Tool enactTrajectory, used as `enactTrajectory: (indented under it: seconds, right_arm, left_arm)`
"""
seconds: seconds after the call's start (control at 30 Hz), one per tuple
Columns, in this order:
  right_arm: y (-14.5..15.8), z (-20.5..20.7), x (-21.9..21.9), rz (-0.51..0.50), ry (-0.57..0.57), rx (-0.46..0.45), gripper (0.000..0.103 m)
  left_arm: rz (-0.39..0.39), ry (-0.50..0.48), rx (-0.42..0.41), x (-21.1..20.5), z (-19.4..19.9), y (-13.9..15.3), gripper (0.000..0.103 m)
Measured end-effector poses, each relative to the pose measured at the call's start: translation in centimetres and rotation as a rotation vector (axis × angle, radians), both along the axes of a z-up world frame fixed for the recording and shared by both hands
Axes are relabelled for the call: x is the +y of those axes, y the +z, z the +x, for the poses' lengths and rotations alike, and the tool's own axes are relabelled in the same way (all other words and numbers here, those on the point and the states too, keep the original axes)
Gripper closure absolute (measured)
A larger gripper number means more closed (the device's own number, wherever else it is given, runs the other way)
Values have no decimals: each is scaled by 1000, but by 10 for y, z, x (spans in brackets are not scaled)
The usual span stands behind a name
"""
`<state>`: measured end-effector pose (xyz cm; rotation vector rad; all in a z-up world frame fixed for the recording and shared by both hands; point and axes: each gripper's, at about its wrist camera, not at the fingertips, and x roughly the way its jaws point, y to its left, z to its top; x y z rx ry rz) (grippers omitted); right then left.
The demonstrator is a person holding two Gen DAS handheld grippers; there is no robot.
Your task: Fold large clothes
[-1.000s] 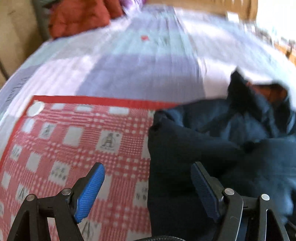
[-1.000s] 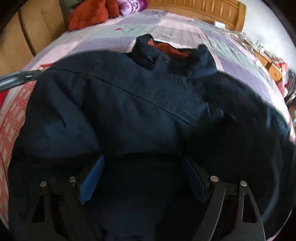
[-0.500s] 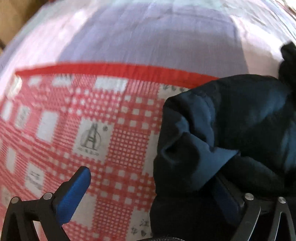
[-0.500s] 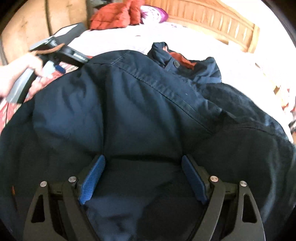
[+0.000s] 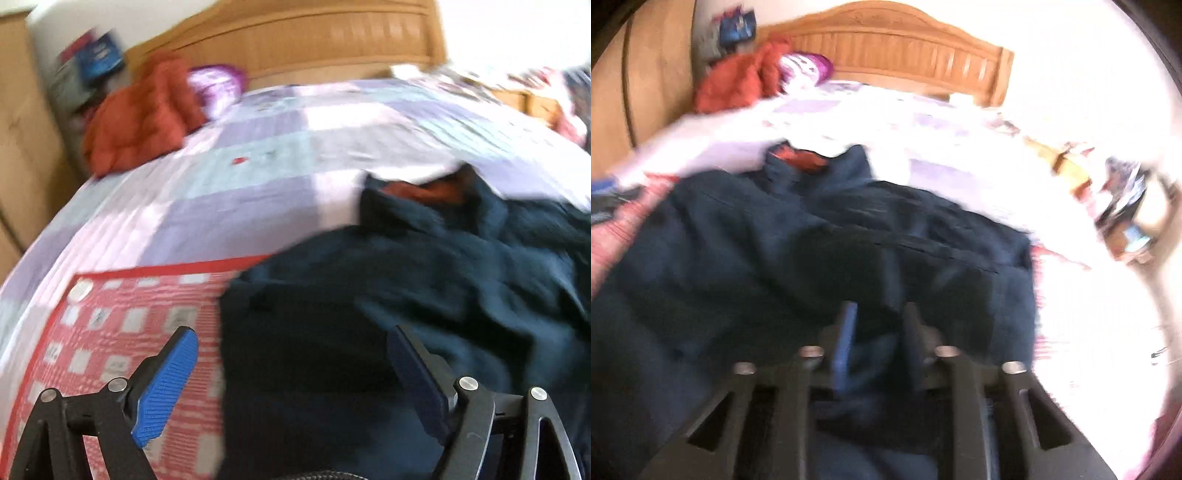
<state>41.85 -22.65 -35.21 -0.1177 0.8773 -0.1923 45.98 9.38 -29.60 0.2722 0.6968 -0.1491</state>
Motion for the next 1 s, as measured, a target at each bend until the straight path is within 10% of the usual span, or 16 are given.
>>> enactTrajectory:
  seconds: [0.23, 0.47, 0.63, 0.7, 0.77, 1.0]
  right_arm:
    - [-46, 25, -47, 150, -36, 98, 61]
    - [-39, 23, -53, 180, -51, 118, 72]
    - [11, -2, -1, 58, -5, -45, 57]
    - [25, -2, 27, 25, 30, -106, 27]
    - [34, 10, 54, 48, 76, -146, 20]
    - [-13, 74, 49, 35, 16, 70, 22]
  left_arm:
    - [-138, 95, 280, 12, 50, -67, 0]
    - [-49, 48, 205, -3, 26, -38, 5]
    - [-69, -26, 67, -29, -5, 5, 4]
    - [-89, -50, 71, -48, -1, 11, 4]
    - [-99, -62, 86, -64, 7, 8, 4]
    - [-60, 41, 264, -55, 51, -53, 0]
